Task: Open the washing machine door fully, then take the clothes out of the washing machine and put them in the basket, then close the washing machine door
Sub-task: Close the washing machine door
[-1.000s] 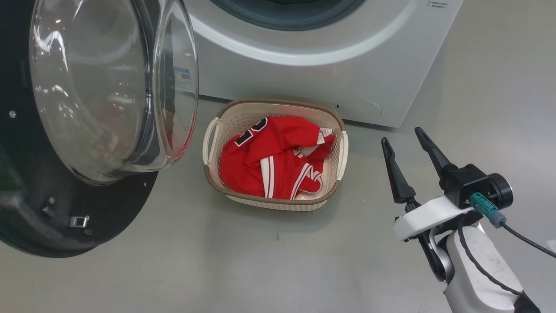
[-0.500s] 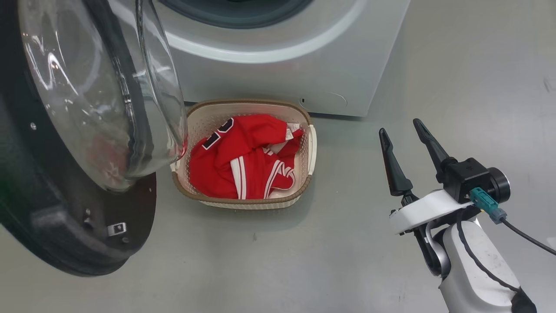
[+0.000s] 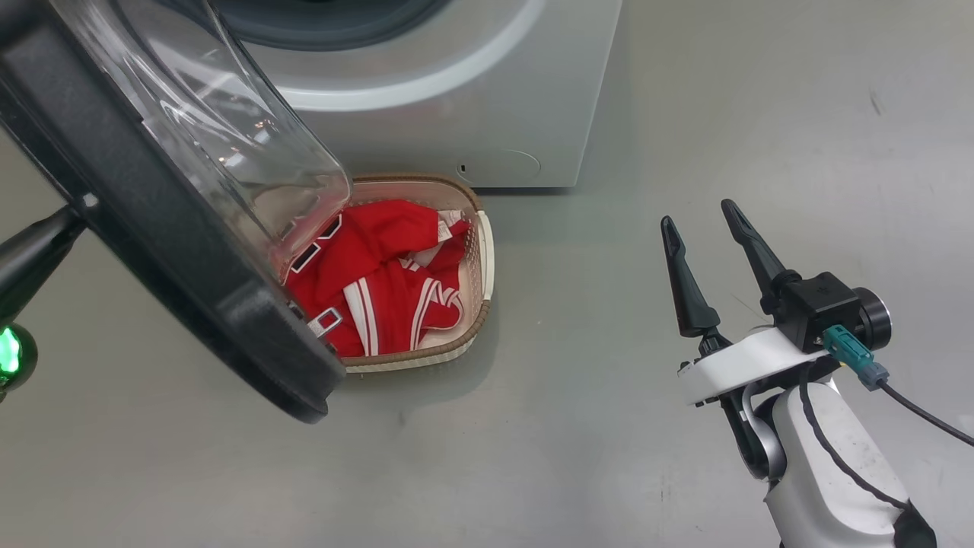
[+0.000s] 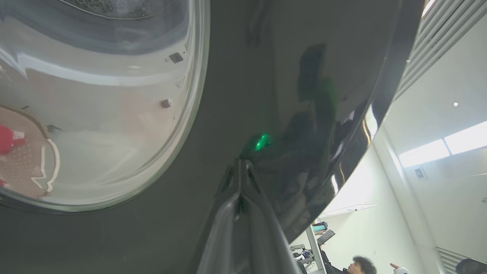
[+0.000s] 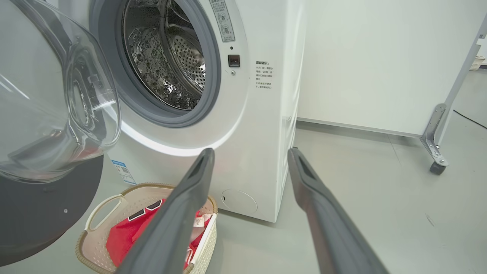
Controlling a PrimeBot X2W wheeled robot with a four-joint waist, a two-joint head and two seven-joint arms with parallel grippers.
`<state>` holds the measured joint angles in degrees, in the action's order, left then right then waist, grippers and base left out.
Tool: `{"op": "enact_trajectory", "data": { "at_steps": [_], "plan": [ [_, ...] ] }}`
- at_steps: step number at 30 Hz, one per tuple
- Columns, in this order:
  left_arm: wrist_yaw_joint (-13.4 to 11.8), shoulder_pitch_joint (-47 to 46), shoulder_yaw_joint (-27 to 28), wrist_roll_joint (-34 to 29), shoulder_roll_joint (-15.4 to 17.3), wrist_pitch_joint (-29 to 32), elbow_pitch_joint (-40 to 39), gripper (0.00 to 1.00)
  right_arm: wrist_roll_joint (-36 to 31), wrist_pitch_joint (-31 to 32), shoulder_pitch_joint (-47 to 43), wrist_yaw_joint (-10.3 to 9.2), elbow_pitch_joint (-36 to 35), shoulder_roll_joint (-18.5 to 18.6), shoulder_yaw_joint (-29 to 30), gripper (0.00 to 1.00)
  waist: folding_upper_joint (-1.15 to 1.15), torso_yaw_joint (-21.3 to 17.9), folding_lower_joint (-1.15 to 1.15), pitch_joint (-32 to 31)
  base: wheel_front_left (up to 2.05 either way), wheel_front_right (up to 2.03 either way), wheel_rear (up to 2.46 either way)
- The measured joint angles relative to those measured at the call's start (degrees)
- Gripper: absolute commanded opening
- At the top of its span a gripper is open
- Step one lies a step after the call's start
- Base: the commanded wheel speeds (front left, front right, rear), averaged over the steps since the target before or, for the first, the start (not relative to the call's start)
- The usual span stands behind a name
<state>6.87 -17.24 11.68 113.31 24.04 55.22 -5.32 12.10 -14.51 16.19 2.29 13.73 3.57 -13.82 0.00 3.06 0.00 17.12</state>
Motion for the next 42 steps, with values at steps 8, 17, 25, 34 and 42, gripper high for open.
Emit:
{"op": "enact_trajectory", "data": {
  "at_steps": [8, 17, 25, 34, 42],
  "plan": [
    [0.0, 0.0, -1.6, 0.1, -0.3, 0.7, -2.4, 0.00, 0.7, 0.0, 0.3, -0.01, -0.4, -0.1, -0.7, 1.00, 0.00, -3.5, 0.00, 0.6, 0.00, 0.00, 0.00],
    [-1.6, -0.3, -3.0, 0.1, -0.4, 0.8, -4.4, 0.00, 1.6, 0.0, 1.0, -0.45, -1.4, -0.2, -1.4, 1.00, 0.00, -7.4, 0.00, 1.8, 0.00, 0.00, 0.00],
    [-3.6, -3.1, -3.2, 0.1, -0.4, 0.6, -4.8, 0.00, 4.0, 0.0, 1.5, -1.03, -2.8, -0.3, -2.7, 1.00, 0.00, -11.0, 0.00, 3.6, 0.00, 0.00, 0.00],
    [-6.1, -8.1, -4.9, 0.0, -0.4, -0.9, -5.3, 0.00, 5.6, 0.0, 2.6, -2.05, -4.2, -0.3, -3.8, 1.00, 0.00, -14.9, 0.00, 6.4, 0.00, 0.00, 0.00],
    [-8.8, -13.6, -6.1, -0.7, -0.7, -2.4, -4.0, 0.00, 6.6, 0.0, 3.8, -3.00, -5.4, -0.3, -5.3, 1.00, 0.00, -17.8, 0.00, 9.0, 0.00, 0.00, 0.00]
  ]
}}
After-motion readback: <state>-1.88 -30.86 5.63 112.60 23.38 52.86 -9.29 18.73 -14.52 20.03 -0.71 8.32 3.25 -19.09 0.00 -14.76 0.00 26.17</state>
